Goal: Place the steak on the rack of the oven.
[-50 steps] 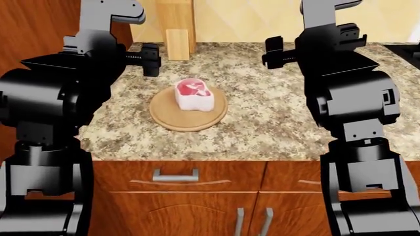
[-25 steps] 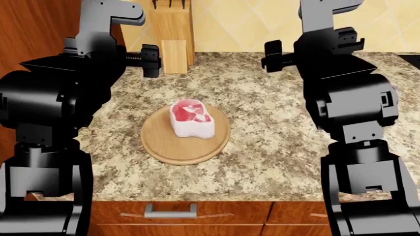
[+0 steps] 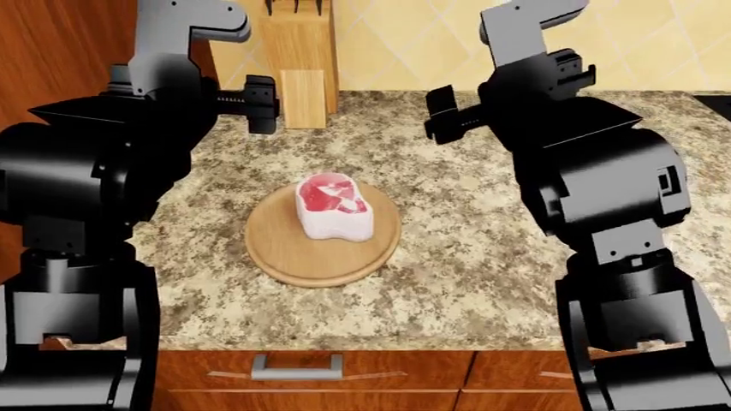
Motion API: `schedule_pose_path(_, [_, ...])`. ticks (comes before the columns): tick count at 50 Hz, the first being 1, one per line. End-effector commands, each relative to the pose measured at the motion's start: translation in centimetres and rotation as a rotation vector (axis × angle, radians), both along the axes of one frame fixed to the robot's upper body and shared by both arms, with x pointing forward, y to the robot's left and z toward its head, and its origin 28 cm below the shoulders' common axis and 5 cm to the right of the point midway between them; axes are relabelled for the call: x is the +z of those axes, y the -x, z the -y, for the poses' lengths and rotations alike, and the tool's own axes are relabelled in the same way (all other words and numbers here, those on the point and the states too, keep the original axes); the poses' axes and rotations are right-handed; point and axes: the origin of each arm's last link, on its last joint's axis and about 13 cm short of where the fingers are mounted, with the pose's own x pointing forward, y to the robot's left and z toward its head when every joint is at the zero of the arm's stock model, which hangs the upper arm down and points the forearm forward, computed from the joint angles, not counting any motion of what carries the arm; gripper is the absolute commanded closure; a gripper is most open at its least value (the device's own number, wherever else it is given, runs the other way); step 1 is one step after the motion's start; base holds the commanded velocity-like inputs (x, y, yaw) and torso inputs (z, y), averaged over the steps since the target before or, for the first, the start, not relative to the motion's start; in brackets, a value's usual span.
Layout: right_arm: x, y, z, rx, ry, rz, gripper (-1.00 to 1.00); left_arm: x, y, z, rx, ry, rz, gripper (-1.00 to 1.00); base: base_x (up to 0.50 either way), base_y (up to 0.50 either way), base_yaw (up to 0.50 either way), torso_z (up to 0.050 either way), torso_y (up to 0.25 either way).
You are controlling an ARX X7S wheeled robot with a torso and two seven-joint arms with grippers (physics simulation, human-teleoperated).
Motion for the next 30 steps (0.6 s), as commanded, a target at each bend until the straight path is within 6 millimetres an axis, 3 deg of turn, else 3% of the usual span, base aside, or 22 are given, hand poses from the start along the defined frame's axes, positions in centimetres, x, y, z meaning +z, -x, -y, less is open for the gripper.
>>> schedule_pose_path(1, [-0.1, 1.6, -1.3, 0.136, 0.037, -0.05, -1.0, 0.2, -0.1, 0.2, -0.004, -0.001, 0.001, -1.0, 0.0, 0.0, 0.0, 0.0, 0.0])
schedule_pose_path(20, [-0.2, 5.8, -4.7, 0.383, 0.101, -0.07, -1.0, 0.3, 0.0, 0.3, -0.017, 0.002, 0.005, -1.0, 0.0, 0.0, 0.0, 0.0, 0.0])
schedule_pose_path(30, [-1.2, 6.3, -5.3, 0.422, 0.117, -0.108, -1.0, 0.2, 0.0, 0.2, -0.016, 0.007, 0.004, -1.0, 0.0, 0.0, 0.0, 0.0, 0.0])
